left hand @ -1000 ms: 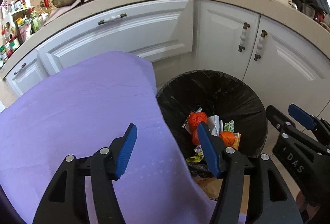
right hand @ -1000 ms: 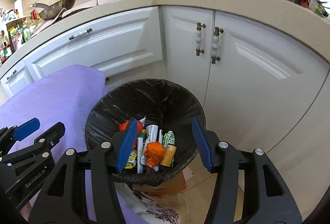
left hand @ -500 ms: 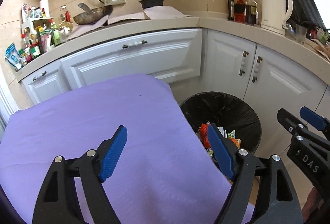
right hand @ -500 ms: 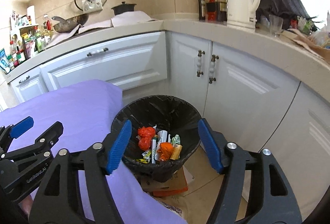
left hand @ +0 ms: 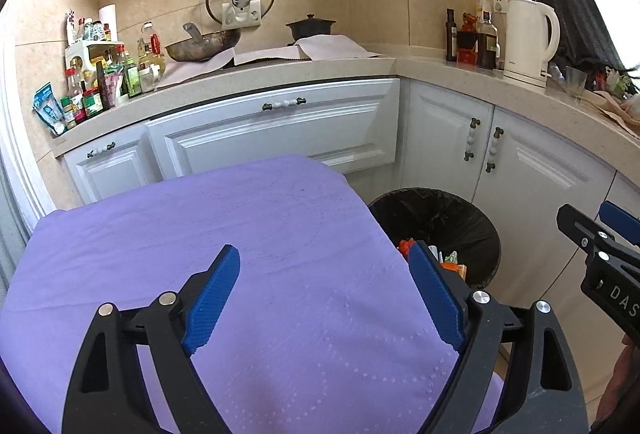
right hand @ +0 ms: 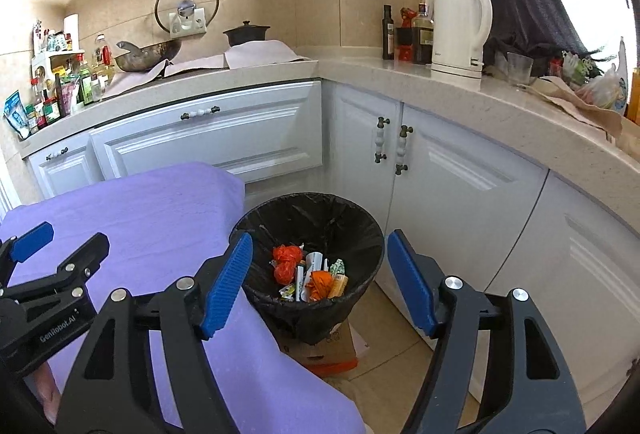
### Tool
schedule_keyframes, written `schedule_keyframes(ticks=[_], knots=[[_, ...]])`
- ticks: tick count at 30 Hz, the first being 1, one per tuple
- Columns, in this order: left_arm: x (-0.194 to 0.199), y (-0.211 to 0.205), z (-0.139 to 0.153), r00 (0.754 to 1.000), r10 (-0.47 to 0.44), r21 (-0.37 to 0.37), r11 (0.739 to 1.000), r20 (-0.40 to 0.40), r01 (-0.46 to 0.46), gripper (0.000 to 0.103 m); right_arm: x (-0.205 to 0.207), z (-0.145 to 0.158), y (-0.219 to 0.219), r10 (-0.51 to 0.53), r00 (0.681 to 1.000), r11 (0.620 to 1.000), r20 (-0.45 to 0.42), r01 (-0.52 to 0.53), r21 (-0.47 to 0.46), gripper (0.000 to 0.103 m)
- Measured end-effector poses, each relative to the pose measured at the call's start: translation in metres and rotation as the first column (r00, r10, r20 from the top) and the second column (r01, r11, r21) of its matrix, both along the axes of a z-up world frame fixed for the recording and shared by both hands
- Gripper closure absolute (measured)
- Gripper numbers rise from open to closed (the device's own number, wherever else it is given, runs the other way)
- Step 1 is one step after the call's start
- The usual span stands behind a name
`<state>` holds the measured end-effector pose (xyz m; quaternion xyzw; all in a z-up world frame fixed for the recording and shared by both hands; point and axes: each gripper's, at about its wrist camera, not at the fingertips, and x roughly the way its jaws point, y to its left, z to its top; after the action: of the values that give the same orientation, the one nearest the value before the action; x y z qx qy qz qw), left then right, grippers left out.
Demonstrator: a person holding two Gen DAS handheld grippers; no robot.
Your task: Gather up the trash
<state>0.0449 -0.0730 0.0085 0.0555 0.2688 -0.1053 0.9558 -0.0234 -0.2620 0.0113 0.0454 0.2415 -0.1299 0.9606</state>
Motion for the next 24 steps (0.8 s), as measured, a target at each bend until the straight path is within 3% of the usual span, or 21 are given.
schedule_keyframes(ticks=[24], knots=[[-0.012,0.008,0.008,1.0,-0.014,-0.03,0.999,0.015,0.014,0.019,-0.01,0.005,0.006,0.007,1.0,1.0,0.013,-0.007,-0.017,0.034]])
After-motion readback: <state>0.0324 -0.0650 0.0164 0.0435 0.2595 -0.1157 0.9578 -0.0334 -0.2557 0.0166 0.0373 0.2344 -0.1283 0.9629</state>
